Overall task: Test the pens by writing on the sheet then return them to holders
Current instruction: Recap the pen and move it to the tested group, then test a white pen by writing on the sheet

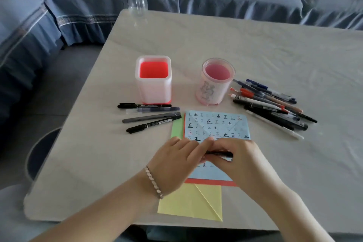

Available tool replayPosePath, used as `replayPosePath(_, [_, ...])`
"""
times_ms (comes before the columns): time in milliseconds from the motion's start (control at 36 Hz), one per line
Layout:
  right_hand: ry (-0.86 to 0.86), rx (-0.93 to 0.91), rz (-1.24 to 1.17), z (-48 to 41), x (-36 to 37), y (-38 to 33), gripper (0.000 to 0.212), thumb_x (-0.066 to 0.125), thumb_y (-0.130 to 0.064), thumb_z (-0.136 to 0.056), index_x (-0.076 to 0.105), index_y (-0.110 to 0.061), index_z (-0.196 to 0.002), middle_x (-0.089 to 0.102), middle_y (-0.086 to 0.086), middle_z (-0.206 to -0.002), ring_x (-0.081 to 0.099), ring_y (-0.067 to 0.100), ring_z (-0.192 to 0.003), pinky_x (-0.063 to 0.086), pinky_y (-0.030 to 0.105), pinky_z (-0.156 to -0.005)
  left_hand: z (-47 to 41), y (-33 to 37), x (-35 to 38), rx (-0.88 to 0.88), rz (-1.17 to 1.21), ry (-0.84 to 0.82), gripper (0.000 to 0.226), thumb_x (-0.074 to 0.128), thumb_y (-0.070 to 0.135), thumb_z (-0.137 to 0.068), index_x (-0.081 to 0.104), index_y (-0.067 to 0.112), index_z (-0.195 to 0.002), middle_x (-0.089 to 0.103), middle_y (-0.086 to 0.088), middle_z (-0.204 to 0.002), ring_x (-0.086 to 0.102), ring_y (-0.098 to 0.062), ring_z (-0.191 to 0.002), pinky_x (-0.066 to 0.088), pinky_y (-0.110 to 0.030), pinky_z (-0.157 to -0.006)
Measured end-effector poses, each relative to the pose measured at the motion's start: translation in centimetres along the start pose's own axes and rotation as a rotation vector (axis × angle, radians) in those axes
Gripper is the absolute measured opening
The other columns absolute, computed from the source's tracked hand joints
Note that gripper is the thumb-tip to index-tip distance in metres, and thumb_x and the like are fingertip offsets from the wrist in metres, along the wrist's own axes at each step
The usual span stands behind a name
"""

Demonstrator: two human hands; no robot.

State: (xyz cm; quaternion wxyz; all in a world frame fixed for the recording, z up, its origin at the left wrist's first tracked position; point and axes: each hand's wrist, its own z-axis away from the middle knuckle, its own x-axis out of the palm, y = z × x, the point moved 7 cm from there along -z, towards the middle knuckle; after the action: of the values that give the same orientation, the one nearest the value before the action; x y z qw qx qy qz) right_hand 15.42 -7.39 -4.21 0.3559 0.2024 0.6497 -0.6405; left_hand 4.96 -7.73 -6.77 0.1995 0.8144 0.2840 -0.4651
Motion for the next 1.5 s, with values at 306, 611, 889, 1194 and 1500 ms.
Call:
replayPosePath(306, [0.179, 0.092, 0.032, -0.3, -1.4, 3.8, 0.015, 0.065, -0.016, -0.083, 0.064, -0.030, -0.089, 0.048, -0.031, -0.095, 0.047, -0.002, -0.098, 0.022, -0.008, -0.080, 3.8, -14.5, -0.8, -0.585, -0.161, -0.015, 0.019, 0.052, 0.007, -0.076, 0.066, 0.005, -0.089, 0.064, -0.011, -0.078, 0.062, -0.034, -0.068, 0.042, -0.037, -0.068])
replayPosePath(611, [0.222, 0.199, 0.065, -0.5, -2.4, 8.3, 0.014, 0.063, -0.010, -0.083, 0.067, -0.021, -0.090, 0.059, -0.013, -0.096, 0.053, 0.010, -0.101, 0.029, 0.008, -0.081, 3.4, -12.3, 2.2, -0.378, -0.172, -0.029, 0.029, 0.049, 0.011, -0.078, 0.073, 0.006, -0.094, 0.069, -0.015, -0.102, 0.066, -0.031, -0.092, 0.035, -0.035, -0.087])
replayPosePath(889, [0.292, 0.423, 0.559, -2.0, -7.6, 15.0, 0.028, 0.052, -0.011, -0.089, 0.058, -0.012, -0.116, 0.056, 0.008, -0.123, 0.045, 0.029, -0.118, 0.037, 0.039, -0.094, 2.5, -11.6, 1.7, -0.434, -0.126, 0.001, 0.029, 0.056, 0.002, -0.070, 0.072, 0.004, -0.094, 0.069, -0.014, -0.100, 0.066, -0.031, -0.087, 0.034, -0.036, -0.086])
replayPosePath(1194, [0.226, 0.307, 0.385, -1.7, -7.6, 13.7, 0.020, 0.048, -0.017, -0.093, 0.062, -0.012, -0.107, 0.055, 0.002, -0.098, 0.052, 0.019, -0.094, 0.037, 0.024, -0.072, -0.2, -5.5, 0.3, -0.417, 0.274, 0.024, 0.036, 0.043, 0.023, -0.082, 0.066, 0.008, -0.104, 0.066, -0.005, -0.105, 0.052, -0.012, -0.101, 0.038, -0.026, -0.091])
replayPosePath(1500, [0.421, 0.155, -0.778, 1.0, -4.8, 2.3, 0.011, 0.053, -0.006, -0.087, 0.053, -0.007, -0.076, 0.059, 0.003, -0.054, 0.056, 0.014, -0.051, 0.050, 0.027, -0.055, -3.2, 0.6, 0.5, -0.385, 0.772, -0.047, 0.037, 0.036, 0.040, -0.092, 0.056, 0.020, -0.116, 0.059, 0.014, -0.090, 0.054, 0.002, -0.082, 0.040, -0.006, -0.074])
